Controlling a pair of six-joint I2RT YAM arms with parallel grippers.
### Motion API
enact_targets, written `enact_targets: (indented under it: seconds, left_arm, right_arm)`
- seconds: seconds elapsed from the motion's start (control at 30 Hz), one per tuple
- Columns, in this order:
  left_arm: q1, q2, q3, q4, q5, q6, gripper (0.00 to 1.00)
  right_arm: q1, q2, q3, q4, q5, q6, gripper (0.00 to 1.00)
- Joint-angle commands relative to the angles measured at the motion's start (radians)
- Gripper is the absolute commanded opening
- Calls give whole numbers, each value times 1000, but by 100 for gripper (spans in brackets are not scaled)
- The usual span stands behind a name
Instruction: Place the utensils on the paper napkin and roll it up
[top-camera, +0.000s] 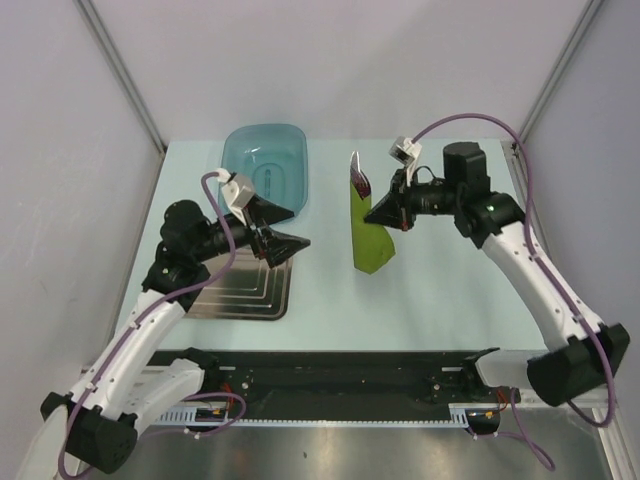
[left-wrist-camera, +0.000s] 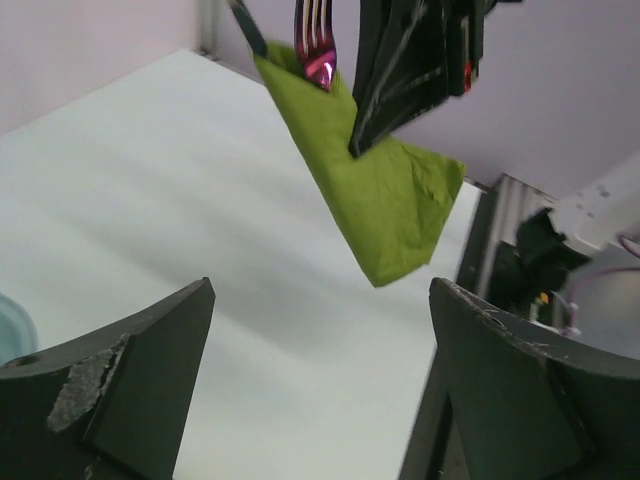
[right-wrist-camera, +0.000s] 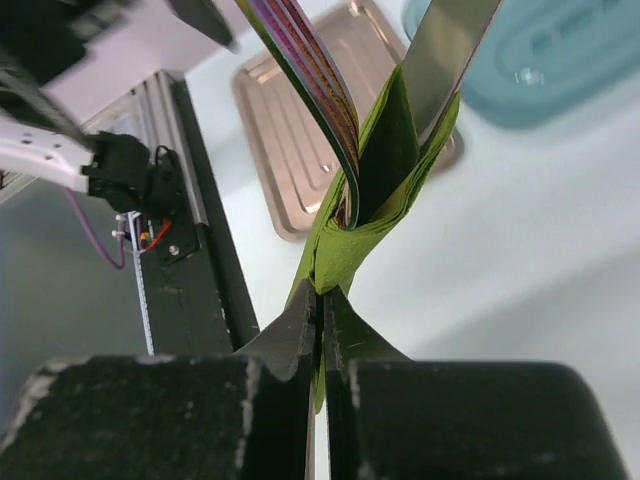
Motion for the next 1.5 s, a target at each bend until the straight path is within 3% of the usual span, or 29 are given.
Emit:
enact_targets:
  seconds: [0.0, 0.23, 0.43, 0.67, 1.0, 1.47]
  left_arm:
    - [4, -44, -54, 96, 189, -45, 91]
    - [-70, -26, -50, 150, 266, -40, 83]
    - [-194, 38, -24, 205, 203, -48, 81]
    - [-231, 81, -24, 340, 191, -137, 75]
    - [-283, 69, -21, 390, 211, -160, 63]
    - [-283, 67, -16, 553, 202, -329, 57]
  right_arm:
    - [62, -125, 35, 30, -34, -43, 0]
    - [211, -241, 23, 43, 73, -72, 0]
    - [334, -278, 12, 58, 176, -75, 0]
    - [437, -293, 9, 58, 262, -86, 0]
    - [468, -295, 0, 72, 293, -93, 0]
    - [518, -344, -53, 83, 346, -136, 0]
